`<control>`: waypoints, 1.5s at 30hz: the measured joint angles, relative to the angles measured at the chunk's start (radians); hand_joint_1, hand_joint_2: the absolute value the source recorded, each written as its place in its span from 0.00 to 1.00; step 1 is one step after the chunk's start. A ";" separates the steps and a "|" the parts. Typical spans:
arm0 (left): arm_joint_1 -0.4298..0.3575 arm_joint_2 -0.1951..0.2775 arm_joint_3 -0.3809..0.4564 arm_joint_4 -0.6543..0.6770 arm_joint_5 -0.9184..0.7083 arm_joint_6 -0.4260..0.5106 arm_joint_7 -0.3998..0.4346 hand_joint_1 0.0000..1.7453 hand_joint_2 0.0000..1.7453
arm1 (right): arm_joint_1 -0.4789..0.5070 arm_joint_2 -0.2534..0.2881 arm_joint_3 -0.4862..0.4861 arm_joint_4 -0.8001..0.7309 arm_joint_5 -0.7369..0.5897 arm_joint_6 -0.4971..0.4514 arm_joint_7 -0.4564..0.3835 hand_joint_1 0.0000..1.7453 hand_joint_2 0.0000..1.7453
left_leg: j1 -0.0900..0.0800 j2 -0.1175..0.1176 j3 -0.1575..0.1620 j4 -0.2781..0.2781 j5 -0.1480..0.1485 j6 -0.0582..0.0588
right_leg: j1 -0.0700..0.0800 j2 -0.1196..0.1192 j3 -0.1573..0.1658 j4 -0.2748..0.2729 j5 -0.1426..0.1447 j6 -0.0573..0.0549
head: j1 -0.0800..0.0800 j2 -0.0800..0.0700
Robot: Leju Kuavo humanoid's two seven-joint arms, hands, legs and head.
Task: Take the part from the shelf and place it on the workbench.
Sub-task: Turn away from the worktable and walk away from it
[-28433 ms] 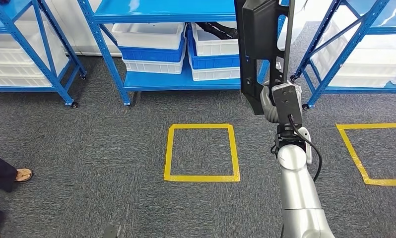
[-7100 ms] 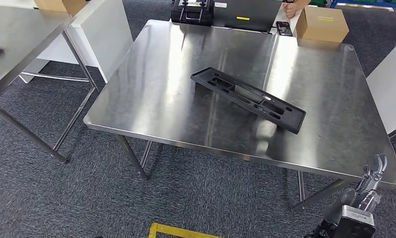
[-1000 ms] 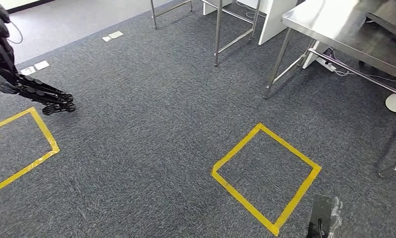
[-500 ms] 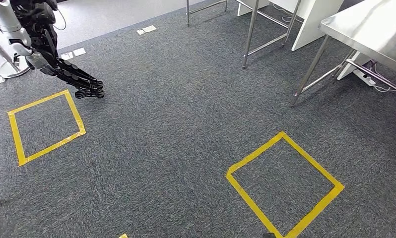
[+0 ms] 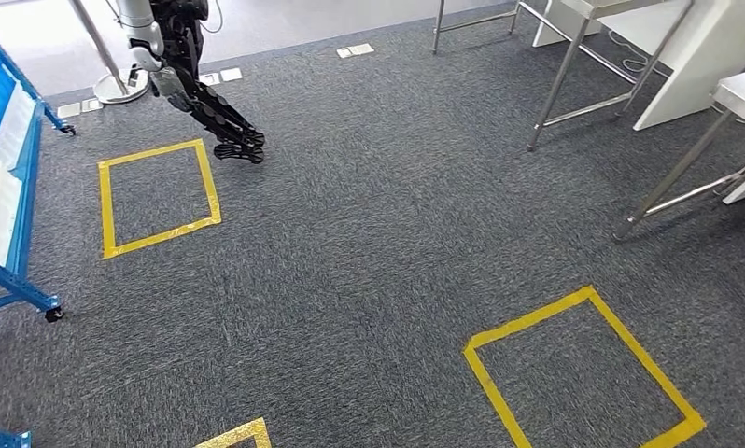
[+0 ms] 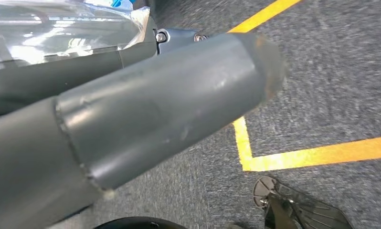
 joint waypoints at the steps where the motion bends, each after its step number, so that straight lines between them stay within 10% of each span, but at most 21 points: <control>1: -0.001 -0.002 0.000 0.000 0.001 0.003 0.006 0.00 0.00 | -0.008 0.005 0.022 0.001 0.026 0.014 0.000 0.00 0.00 | -0.001 -0.010 -0.002 0.001 0.001 -0.005 | 0.000 0.017 0.016 -0.044 0.018 -0.005 | 0.000 0.000; 5: -0.003 -0.010 -0.001 0.000 -0.011 0.007 0.038 0.00 0.00 | -0.042 0.028 0.084 0.003 0.064 0.040 0.001 0.00 0.00 | 0.001 -0.030 -0.017 0.007 0.002 -0.031 | 0.000 -0.005 0.028 -0.070 0.036 -0.042 | -0.001 0.000; 9: -0.005 -0.010 -0.018 0.001 -0.066 -0.007 0.063 0.00 0.00 | -0.050 0.039 0.107 0.004 0.056 0.038 0.001 0.00 0.00 | 0.006 0.076 -0.117 0.215 -0.120 -0.049 | 0.002 -0.064 0.032 -0.077 0.042 -0.066 | -0.007 0.000; 11: -0.004 -0.007 -0.025 0.001 -0.075 -0.008 0.062 0.00 0.00 | -0.039 0.038 0.106 0.006 0.038 0.029 0.001 0.00 0.00 | 0.013 0.092 -0.156 0.302 -0.149 -0.058 | 0.006 -0.098 0.031 -0.076 0.040 -0.068 | -0.007 0.000; 16: -0.002 0.010 -0.035 0.001 -0.100 -0.026 0.054 0.00 0.00 | 0.000 0.042 0.103 0.009 0.026 0.010 0.004 0.00 0.00 | 0.018 0.167 -0.002 0.038 -0.036 -0.056 | 0.014 -0.153 0.039 -0.074 0.023 -0.052 | -0.006 0.000; 19: -0.004 0.016 -0.050 0.001 -0.124 -0.043 0.058 0.00 0.00 | 0.018 0.044 0.092 0.011 0.011 -0.021 0.004 0.00 0.00 | 0.006 0.153 0.008 0.012 -0.032 -0.037 | 0.020 -0.180 0.050 -0.074 0.017 -0.035 | -0.001 0.000; 22: -0.003 0.019 -0.065 0.001 -0.143 -0.053 0.062 0.00 0.00 | 0.020 0.045 0.079 0.012 0.001 -0.042 0.004 0.00 0.00 | 0.008 0.120 0.015 -0.005 -0.020 -0.015 | 0.013 -0.130 0.032 -0.028 -0.016 -0.025 | 0.000 0.000; 24: -0.005 0.019 -0.075 0.001 -0.152 -0.061 0.063 0.00 0.00 | 0.024 0.044 0.073 0.014 -0.002 -0.047 0.004 0.00 0.00 | 0.010 0.096 0.015 -0.009 -0.015 -0.006 | 0.008 -0.071 -0.032 0.099 -0.072 -0.032 | 0.004 0.000; 27: -0.006 0.018 -0.089 0.001 -0.162 -0.078 0.067 0.00 0.00 | 0.038 0.039 0.065 0.019 -0.002 -0.051 0.004 0.00 0.00 | 0.009 0.048 0.014 -0.008 -0.013 -0.004 | 0.004 -0.054 -0.101 0.220 -0.094 -0.021 | 0.004 0.000; 30: -0.007 0.015 -0.099 0.001 -0.168 -0.085 0.076 0.00 0.00 | 0.042 0.037 0.057 0.021 -0.002 -0.060 0.006 0.00 0.00 | 0.008 0.007 0.014 -0.004 -0.012 -0.010 | -0.009 -0.010 -0.030 0.043 -0.007 0.005 | 0.005 0.000; 33: -0.010 0.012 -0.106 0.001 -0.174 -0.086 0.083 0.00 0.00 | 0.042 0.036 0.052 0.023 -0.002 -0.064 0.008 0.00 0.00 | 0.006 -0.023 0.006 0.001 -0.012 -0.029 | -0.010 0.029 0.010 -0.057 0.033 -0.008 | 0.004 0.000; 35: -0.008 0.011 -0.110 0.001 -0.175 -0.085 0.088 0.00 0.00 | 0.042 0.036 0.051 0.023 -0.001 -0.066 0.009 0.00 0.00 | 0.011 -0.029 0.000 0.004 -0.012 -0.041 | -0.009 0.006 0.015 -0.058 0.039 -0.025 | 0.003 0.000; 37: -0.008 0.011 -0.113 0.001 -0.178 -0.085 0.093 0.00 0.00 | 0.043 0.037 0.050 0.024 0.001 -0.067 0.010 0.00 0.00 | 0.012 0.017 -0.023 0.049 -0.043 -0.048 | -0.013 -0.019 0.018 -0.061 0.044 -0.041 | -0.001 0.000; 41: -0.011 0.011 -0.122 0.001 -0.182 -0.085 0.103 0.00 0.00 | 0.053 0.037 0.050 0.026 0.007 -0.067 0.010 0.00 0.00 | 0.014 0.089 -0.135 0.289 -0.160 -0.060 | -0.003 -0.084 0.017 -0.062 0.040 -0.055 | -0.008 0.000; 43: -0.009 0.011 -0.122 0.001 -0.182 -0.085 0.110 0.00 0.00 | 0.053 0.036 0.050 0.026 0.009 -0.067 0.011 0.00 0.00 | 0.017 0.099 -0.117 0.265 -0.133 -0.062 | -0.001 -0.112 0.016 -0.062 0.039 -0.056 | -0.008 0.000; 45: -0.009 0.012 -0.123 0.001 -0.183 -0.085 0.114 0.00 0.00 | 0.052 0.037 0.050 0.026 0.010 -0.066 0.011 0.00 0.00 | 0.018 0.137 -0.038 0.127 -0.076 -0.059 | 0.002 -0.134 0.019 -0.061 0.036 -0.053 | -0.009 0.000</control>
